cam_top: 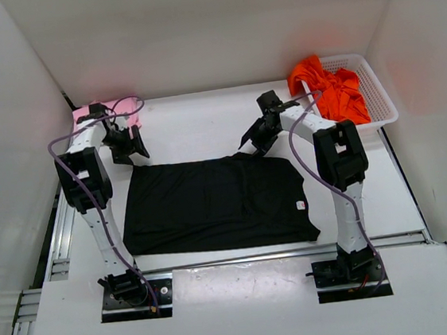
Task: Fold and stack the t-shirts
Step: Grap the side of the flattened tshirt furthest away from the robot with both arms, then fold the other side of the tshirt into a rectangle
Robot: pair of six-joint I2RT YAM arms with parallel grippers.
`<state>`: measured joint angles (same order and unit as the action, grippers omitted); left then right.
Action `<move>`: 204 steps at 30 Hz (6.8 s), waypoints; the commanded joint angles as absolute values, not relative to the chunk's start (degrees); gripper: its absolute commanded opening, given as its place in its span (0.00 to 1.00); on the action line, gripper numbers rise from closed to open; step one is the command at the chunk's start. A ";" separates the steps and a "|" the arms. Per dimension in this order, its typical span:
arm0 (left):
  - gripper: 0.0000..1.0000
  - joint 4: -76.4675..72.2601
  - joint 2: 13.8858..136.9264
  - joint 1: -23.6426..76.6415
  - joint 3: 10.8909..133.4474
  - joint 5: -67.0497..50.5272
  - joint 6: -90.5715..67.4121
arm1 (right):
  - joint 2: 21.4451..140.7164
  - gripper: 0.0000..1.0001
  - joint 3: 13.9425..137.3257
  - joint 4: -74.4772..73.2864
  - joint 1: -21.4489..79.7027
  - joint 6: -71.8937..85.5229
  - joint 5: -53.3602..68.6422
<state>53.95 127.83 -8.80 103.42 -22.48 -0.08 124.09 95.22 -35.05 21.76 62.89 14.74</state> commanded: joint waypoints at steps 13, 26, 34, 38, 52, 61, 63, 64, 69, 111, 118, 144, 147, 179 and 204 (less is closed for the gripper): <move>0.80 56.34 117.69 -7.56 102.22 -11.71 0.00 | 130.43 0.11 99.76 -37.35 21.62 60.30 14.85; 0.83 57.83 125.51 -4.66 101.34 -2.38 0.00 | 124.64 0.00 97.39 -37.88 21.62 56.52 11.43; 0.48 57.30 125.51 -4.13 100.03 -3.77 0.00 | 122.87 0.00 96.33 -37.88 21.62 55.46 11.43; 0.10 57.30 122.97 -4.13 97.31 -7.03 0.00 | 120.68 0.00 95.81 -38.50 22.23 52.74 10.11; 0.10 52.65 90.99 -2.03 66.31 -0.70 0.00 | 83.61 0.24 56.21 -37.53 49.01 50.00 -10.55; 0.10 52.03 84.21 -0.88 55.63 -0.18 0.00 | 58.93 0.52 37.09 -34.37 52.56 49.58 -14.67; 0.10 52.03 83.68 -0.88 55.63 -0.18 0.00 | 56.00 0.58 38.66 -34.37 51.86 48.26 -17.56; 0.10 51.51 83.67 -0.88 55.63 -0.18 0.00 | 55.99 0.58 39.89 -34.37 50.20 46.60 -19.14; 0.10 51.50 83.67 -0.88 56.16 -0.70 0.00 | 69.14 0.64 56.31 -34.89 42.11 40.09 -14.61; 0.10 50.89 85.25 -0.88 56.16 1.41 0.00 | 110.65 0.17 76.28 -31.72 30.23 22.24 13.71; 0.10 50.89 85.25 -0.88 60.37 2.46 0.00 | 104.16 0.00 77.51 -37.17 28.65 22.24 7.22; 0.10 49.13 92.48 -0.35 72.54 10.89 0.00 | 85.36 0.00 72.39 -49.57 17.57 31.98 12.22; 0.10 48.60 87.83 -0.35 66.21 12.65 0.00 | 75.61 0.00 60.70 -49.57 18.28 35.50 10.12; 0.10 44.82 98.76 1.85 76.59 10.90 0.00 | 95.24 0.00 84.63 -48.68 15.82 33.58 8.44; 0.10 43.68 94.31 1.85 63.46 15.12 0.00 | 82.27 0.00 60.57 -42.64 18.19 38.31 11.24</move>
